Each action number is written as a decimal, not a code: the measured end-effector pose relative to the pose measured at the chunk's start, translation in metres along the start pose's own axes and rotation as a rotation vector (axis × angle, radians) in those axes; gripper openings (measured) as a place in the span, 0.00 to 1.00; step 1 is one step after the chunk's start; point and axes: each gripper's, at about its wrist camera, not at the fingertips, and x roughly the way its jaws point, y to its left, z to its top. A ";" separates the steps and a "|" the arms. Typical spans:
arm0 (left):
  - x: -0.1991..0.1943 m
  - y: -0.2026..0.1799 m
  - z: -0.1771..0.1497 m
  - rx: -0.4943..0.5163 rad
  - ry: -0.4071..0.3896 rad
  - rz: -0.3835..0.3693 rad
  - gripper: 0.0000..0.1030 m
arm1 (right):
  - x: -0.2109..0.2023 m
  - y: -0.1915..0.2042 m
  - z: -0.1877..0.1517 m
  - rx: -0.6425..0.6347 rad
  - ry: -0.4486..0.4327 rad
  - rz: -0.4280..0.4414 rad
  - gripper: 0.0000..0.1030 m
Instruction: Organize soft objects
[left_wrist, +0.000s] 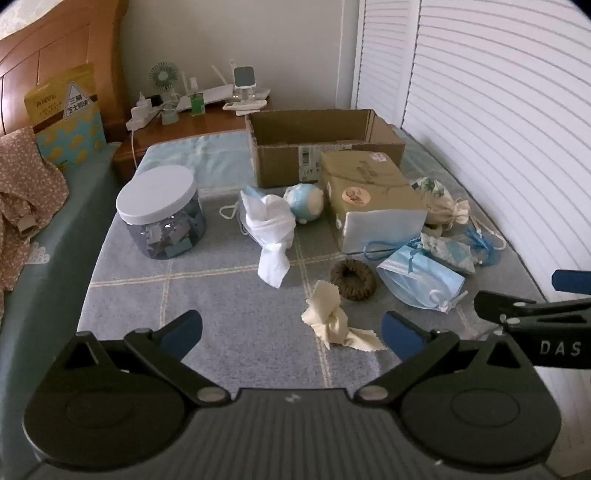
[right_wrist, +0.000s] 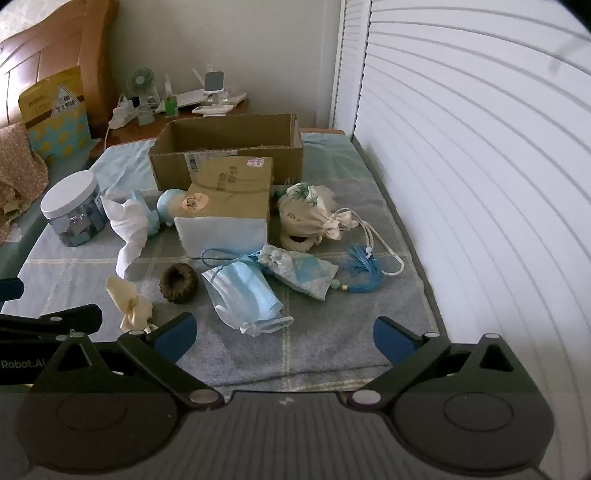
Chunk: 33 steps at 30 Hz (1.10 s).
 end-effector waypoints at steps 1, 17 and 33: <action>0.000 0.000 0.000 -0.001 0.002 -0.001 1.00 | 0.000 0.000 0.000 0.002 -0.001 0.001 1.00; 0.000 0.000 0.002 -0.028 0.010 -0.021 0.99 | -0.002 -0.001 0.002 0.003 -0.004 -0.002 1.00; 0.000 0.000 0.002 -0.030 0.010 -0.022 0.99 | -0.001 -0.001 0.004 -0.001 0.001 -0.013 1.00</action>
